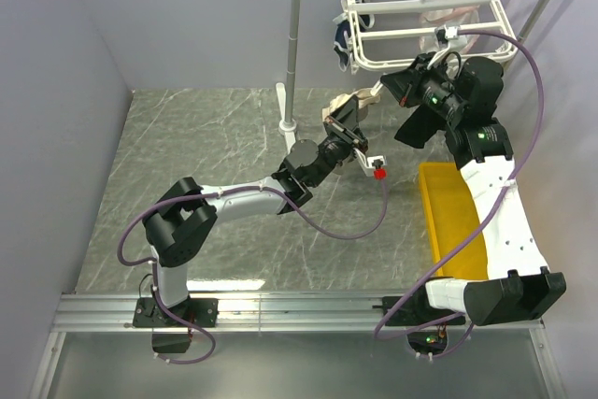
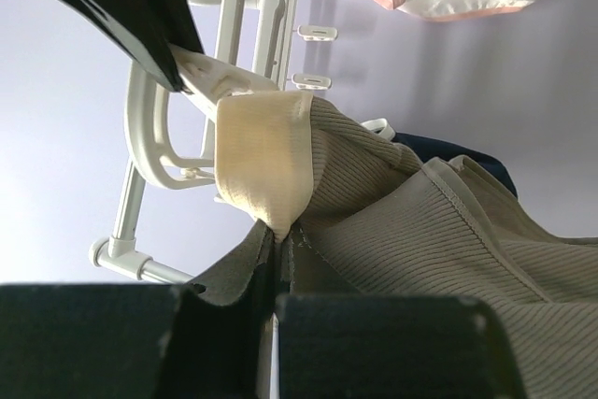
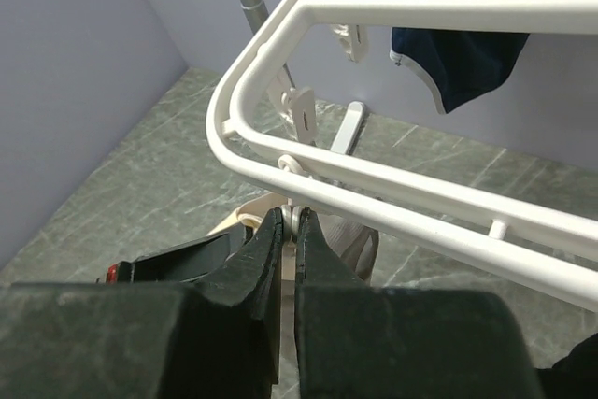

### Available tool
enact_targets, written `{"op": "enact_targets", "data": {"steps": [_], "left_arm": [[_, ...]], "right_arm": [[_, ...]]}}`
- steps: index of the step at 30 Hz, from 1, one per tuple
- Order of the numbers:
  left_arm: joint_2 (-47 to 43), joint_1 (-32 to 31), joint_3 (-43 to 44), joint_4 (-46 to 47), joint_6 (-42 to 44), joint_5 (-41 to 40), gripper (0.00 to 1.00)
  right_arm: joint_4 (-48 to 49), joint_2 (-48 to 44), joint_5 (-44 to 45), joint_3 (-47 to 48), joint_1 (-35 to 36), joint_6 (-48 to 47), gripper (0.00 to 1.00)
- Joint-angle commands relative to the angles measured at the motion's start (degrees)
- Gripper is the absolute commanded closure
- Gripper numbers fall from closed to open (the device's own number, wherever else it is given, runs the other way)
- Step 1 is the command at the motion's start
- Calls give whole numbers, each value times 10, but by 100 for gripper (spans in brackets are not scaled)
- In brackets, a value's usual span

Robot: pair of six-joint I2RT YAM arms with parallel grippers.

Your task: Clip the underwear to the hanger

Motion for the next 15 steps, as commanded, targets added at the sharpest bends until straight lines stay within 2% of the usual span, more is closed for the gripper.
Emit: {"op": "enact_targets", "data": {"steps": [1, 15], "left_arm": [[-1, -4, 30, 11, 11, 9, 100], [14, -4, 62, -2, 14, 6, 100]], "right_arm": [[-26, -10, 15, 4, 8, -18, 100], [-50, -15, 63, 4, 41, -89, 100]]}}
